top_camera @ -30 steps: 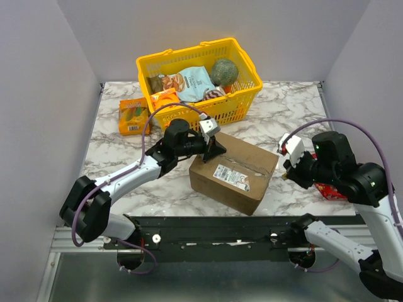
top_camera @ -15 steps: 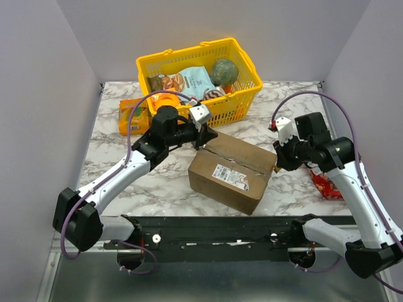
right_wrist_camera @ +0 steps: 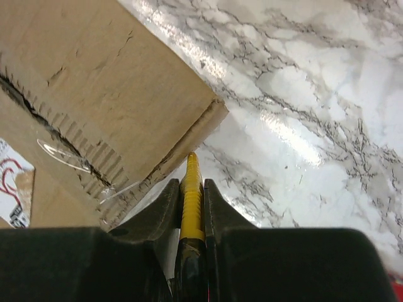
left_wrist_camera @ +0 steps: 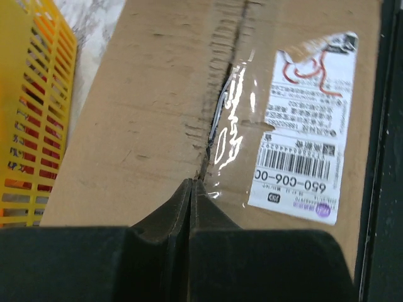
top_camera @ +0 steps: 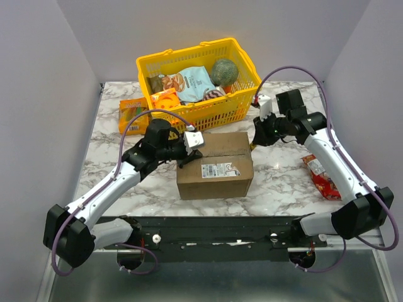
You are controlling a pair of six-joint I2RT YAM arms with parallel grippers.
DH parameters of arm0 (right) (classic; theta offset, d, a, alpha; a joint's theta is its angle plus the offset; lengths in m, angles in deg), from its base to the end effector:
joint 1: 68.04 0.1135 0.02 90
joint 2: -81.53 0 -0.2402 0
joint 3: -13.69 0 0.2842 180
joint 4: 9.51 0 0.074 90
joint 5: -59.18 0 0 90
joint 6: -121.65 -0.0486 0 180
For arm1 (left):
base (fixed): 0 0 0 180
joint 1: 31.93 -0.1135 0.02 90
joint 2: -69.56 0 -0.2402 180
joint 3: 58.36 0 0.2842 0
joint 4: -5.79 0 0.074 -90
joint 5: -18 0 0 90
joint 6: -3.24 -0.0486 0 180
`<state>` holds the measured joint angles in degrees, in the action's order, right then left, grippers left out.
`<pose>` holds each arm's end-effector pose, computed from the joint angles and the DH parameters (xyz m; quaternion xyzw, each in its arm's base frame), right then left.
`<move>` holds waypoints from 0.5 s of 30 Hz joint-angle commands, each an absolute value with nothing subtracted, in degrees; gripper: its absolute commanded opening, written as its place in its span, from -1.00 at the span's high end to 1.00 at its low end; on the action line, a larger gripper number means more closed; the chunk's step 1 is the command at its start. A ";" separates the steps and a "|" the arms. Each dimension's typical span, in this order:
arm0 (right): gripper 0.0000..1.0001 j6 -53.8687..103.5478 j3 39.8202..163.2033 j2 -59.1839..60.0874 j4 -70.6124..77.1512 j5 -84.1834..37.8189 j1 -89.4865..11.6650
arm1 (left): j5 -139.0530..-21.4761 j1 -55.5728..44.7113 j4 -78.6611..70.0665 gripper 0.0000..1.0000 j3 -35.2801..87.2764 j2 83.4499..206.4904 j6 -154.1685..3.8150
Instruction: Unpack the express box
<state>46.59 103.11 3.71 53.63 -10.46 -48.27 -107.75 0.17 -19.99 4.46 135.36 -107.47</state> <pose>0.2974 0.1249 0.3118 -0.3328 0.8697 0.1804 0.3169 0.2431 -0.1860 0.2632 0.5043 0.6641 -0.3109 0.4562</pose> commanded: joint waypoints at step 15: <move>0.99 27.36 102.44 12.53 46.02 3.27 -71.71 | -118.05 1.03 -27.60 0.88 26.24 148.74 -103.65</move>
